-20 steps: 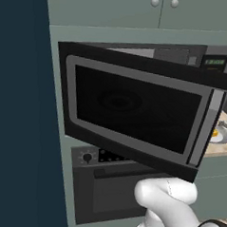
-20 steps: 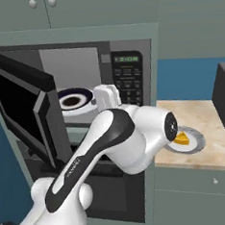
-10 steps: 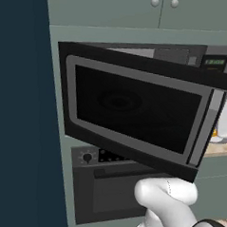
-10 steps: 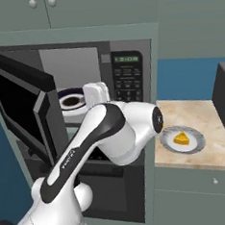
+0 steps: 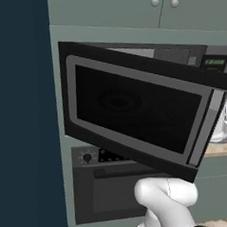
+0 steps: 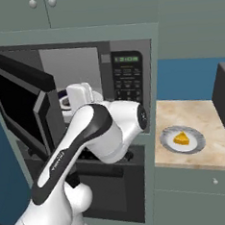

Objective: Pick the cheese from the counter and place it in the microwave. Then turn on the microwave.

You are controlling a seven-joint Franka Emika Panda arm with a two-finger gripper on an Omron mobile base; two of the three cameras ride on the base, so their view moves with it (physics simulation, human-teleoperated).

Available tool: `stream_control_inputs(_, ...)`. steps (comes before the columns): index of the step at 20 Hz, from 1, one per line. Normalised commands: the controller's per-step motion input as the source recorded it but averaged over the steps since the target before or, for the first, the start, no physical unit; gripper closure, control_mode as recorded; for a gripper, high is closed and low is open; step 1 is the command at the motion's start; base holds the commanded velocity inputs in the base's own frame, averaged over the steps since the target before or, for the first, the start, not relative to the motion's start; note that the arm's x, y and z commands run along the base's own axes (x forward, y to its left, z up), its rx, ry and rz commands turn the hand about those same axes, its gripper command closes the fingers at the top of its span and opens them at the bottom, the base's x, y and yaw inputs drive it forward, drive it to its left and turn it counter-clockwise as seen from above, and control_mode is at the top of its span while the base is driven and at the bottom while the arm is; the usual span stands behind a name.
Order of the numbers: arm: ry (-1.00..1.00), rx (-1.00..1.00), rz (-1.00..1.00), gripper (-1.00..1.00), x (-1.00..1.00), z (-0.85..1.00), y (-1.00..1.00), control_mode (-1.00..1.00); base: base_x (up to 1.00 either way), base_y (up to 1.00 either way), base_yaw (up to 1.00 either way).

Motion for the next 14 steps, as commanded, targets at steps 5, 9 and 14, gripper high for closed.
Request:
stream_control_inputs(5, 0.00, 0.02, 0.07, -1.00, -0.75, 0.00, 0.23, -1.00, 0.00, 0.00, 0.00)
stream_control_inputs(9, 0.00, 0.03, 0.06, -1.00, -0.73, 0.00, 0.30, -1.00, 0.00, 0.00, 0.00)
stream_control_inputs(14, 0.00, 0.07, 0.09, -1.00, -0.54, 0.01, 0.41, -1.00, 0.00, 0.00, 0.00)
